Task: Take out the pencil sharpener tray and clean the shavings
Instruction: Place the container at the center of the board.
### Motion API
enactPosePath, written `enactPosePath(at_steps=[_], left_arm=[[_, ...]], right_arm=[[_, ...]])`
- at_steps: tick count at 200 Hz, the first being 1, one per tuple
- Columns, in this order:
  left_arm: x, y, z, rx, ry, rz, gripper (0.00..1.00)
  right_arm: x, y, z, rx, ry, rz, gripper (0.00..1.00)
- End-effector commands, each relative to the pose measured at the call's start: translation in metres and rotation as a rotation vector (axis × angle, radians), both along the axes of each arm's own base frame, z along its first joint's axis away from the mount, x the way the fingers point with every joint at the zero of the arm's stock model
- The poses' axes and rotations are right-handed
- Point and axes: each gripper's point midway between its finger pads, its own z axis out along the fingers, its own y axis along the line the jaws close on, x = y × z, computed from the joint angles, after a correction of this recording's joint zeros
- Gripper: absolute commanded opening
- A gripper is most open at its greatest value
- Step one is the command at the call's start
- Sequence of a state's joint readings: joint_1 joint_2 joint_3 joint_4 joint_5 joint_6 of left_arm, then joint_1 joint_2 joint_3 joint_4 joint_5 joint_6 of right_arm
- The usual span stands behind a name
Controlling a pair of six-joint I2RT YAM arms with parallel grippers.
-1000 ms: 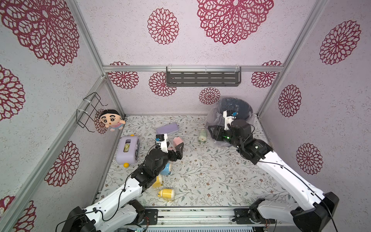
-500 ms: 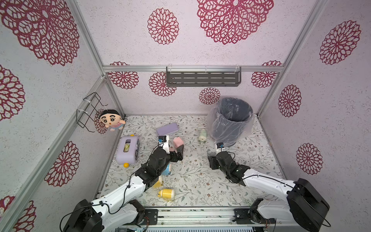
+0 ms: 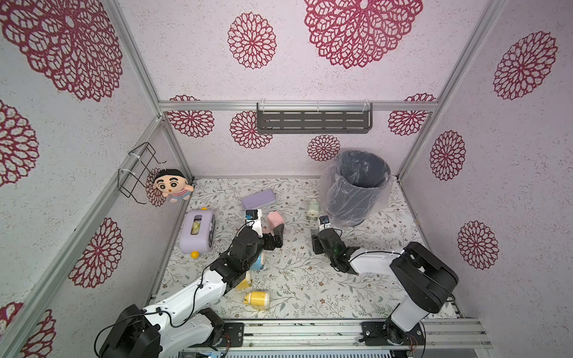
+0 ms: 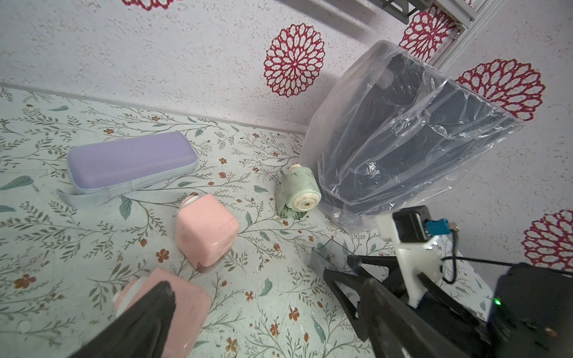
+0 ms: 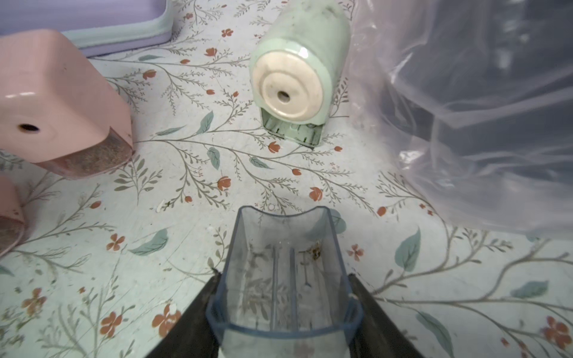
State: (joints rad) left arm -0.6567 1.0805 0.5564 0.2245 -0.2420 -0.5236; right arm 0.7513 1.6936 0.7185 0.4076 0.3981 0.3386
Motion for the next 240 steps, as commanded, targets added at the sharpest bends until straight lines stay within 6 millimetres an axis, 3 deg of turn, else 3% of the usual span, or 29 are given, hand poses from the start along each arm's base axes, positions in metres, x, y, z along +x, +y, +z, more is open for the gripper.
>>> enactPosePath(at_steps=[1,54,149,193,240], left_arm=[[0.002,-0.006,0.008,-0.009,-0.024,-0.014,0.97],[0.003,-0.007,0.009,-0.011,-0.022,-0.017,0.97],[0.003,-0.008,0.008,-0.01,-0.021,-0.02,0.97],[0.002,-0.007,0.009,-0.009,-0.022,-0.015,0.97],[0.001,0.001,0.013,0.006,-0.031,0.015,0.97]], right_arm=[[0.021,0.006,0.005,-0.017,-0.047,0.002,0.44],[0.027,0.0,-0.025,-0.036,0.007,-0.005,0.48],[0.026,-0.003,-0.033,-0.061,0.036,0.03,0.69],[0.025,-0.002,-0.021,-0.049,0.033,0.046,0.77],[0.013,-0.005,0.026,0.022,-0.002,0.062,0.92]])
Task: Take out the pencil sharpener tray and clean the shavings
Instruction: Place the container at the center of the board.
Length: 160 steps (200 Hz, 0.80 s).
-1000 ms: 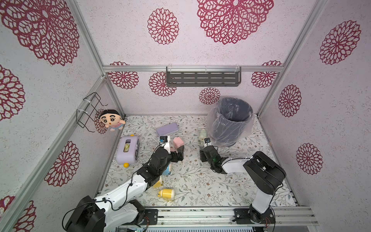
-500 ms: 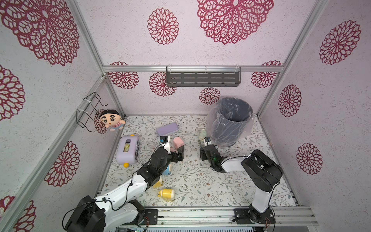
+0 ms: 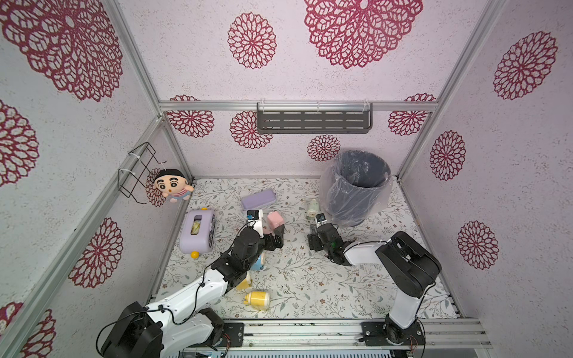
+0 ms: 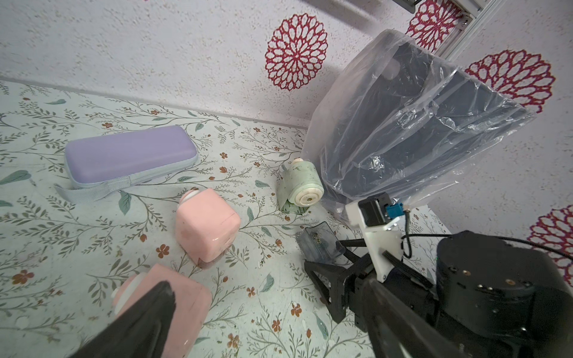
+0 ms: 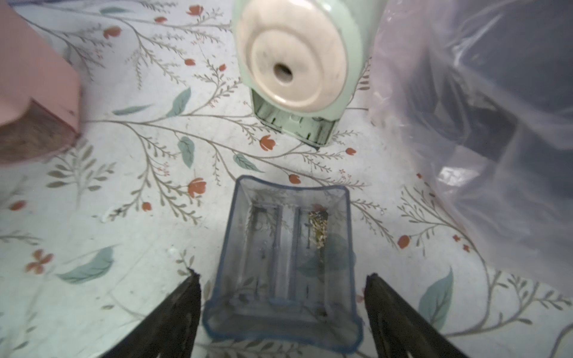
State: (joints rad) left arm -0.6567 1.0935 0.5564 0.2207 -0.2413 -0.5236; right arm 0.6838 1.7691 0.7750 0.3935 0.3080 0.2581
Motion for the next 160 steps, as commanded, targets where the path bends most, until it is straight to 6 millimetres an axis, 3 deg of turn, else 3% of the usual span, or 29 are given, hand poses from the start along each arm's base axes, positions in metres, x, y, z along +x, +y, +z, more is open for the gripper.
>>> enactPosePath(at_steps=[1,15,43,71,105,127,160], left_arm=[[0.001,0.002,0.019,-0.003,-0.044,0.016,0.97],[0.0,0.008,0.022,0.01,-0.053,0.039,0.97],[-0.002,0.021,0.029,0.033,-0.074,0.085,0.97],[-0.001,0.025,0.034,0.047,-0.076,0.103,0.97],[0.003,0.026,0.028,0.077,-0.06,0.119,0.97],[0.008,0.031,0.02,0.096,-0.048,0.163,0.97],[0.016,0.037,0.01,0.131,0.014,0.219,0.97]], right_arm=[[-0.006,-0.002,0.043,0.066,-0.045,0.01,0.92],[-0.015,-0.008,0.062,0.1,-0.061,0.005,0.99],[-0.039,-0.025,0.099,0.144,-0.072,-0.003,0.99],[-0.064,-0.057,0.127,0.18,-0.088,-0.083,0.99],[-0.089,-0.098,0.134,0.192,-0.091,-0.216,0.99],[-0.1,-0.104,0.129,0.23,-0.109,-0.202,0.99],[-0.102,-0.109,0.134,0.301,-0.161,-0.223,0.99]])
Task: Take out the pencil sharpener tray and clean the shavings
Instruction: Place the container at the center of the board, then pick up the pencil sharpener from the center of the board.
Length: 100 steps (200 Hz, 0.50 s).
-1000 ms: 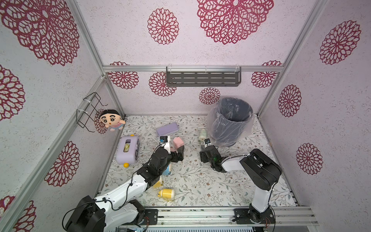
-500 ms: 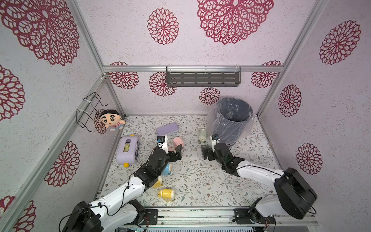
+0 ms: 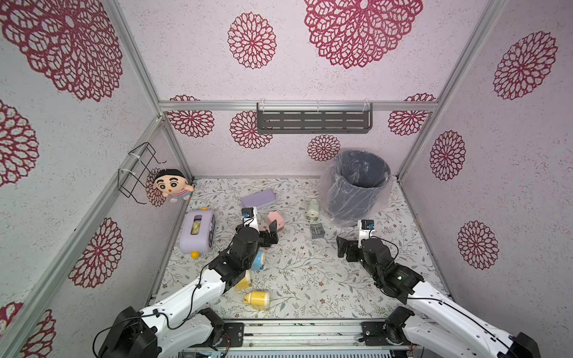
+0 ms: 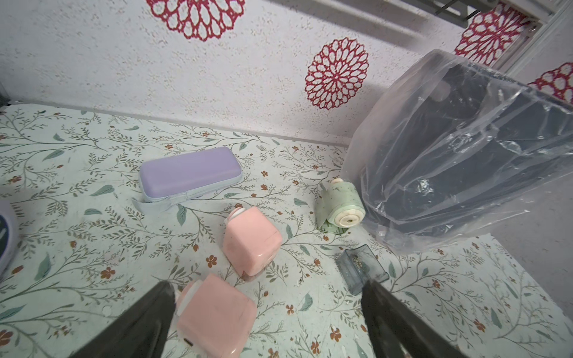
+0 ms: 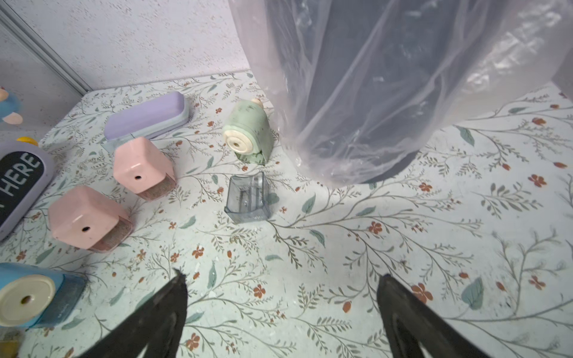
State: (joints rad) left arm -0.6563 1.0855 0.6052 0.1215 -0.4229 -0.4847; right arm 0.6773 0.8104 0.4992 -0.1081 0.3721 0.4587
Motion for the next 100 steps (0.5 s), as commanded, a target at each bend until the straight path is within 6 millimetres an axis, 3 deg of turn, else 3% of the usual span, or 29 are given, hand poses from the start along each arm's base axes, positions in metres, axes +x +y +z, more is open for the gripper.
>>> enactPosePath(at_steps=[1,47,100], left_arm=[[0.007,0.007,0.002,0.022,0.032,0.062,0.97],[-0.003,0.024,-0.018,-0.036,0.198,0.175,0.97],[-0.016,0.05,-0.022,-0.081,0.36,0.29,0.97]], right_arm=[[0.003,-0.008,0.01,0.054,-0.04,-0.056,0.99],[0.011,-0.002,0.006,0.068,-0.072,-0.041,0.99],[0.031,0.01,-0.006,0.011,-0.05,-0.011,0.99]])
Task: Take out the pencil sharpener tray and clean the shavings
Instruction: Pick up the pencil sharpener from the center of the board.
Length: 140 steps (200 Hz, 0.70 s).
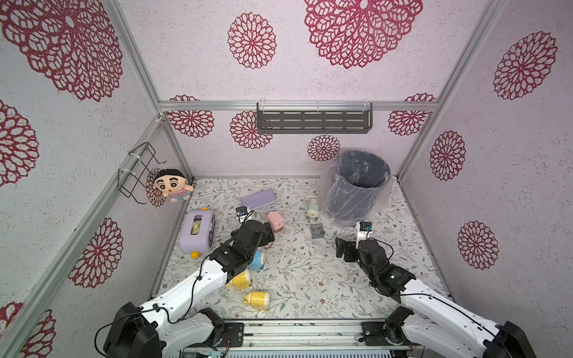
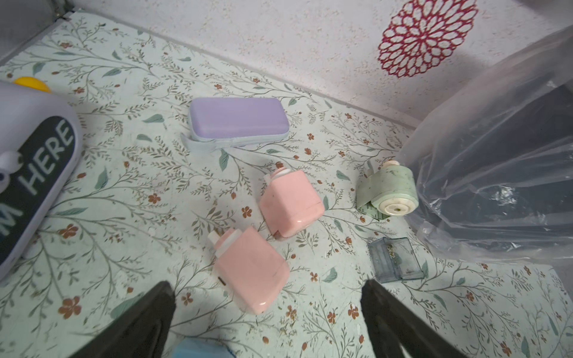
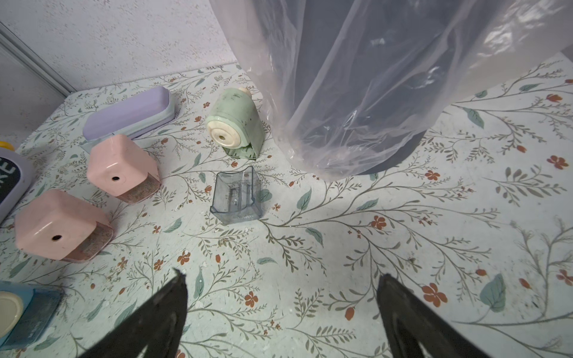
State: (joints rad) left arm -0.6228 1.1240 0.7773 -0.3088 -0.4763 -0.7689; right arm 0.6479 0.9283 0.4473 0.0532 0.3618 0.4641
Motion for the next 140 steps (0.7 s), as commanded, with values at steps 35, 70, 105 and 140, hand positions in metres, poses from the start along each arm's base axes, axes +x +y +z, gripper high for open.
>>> enactPosePath(at_steps=[35,70,105,140], left_arm=[[0.0,0.025,-0.005,-0.053,0.205,0.137,0.97],[0.018,0.01,-0.006,-0.021,0.283,0.118,0.97],[0.034,-0.003,-0.008,-0.017,0.326,0.098,0.97],[0.045,-0.012,-0.013,-0.001,0.414,0.112,0.97]], right_arm=[[0.016,0.005,0.004,0.005,-0.058,0.035,0.99],[0.013,0.012,-0.008,0.037,-0.059,0.08,0.99],[0.018,0.016,-0.013,0.04,-0.051,0.081,0.99],[0.017,0.014,-0.013,0.04,-0.053,0.072,0.99]])
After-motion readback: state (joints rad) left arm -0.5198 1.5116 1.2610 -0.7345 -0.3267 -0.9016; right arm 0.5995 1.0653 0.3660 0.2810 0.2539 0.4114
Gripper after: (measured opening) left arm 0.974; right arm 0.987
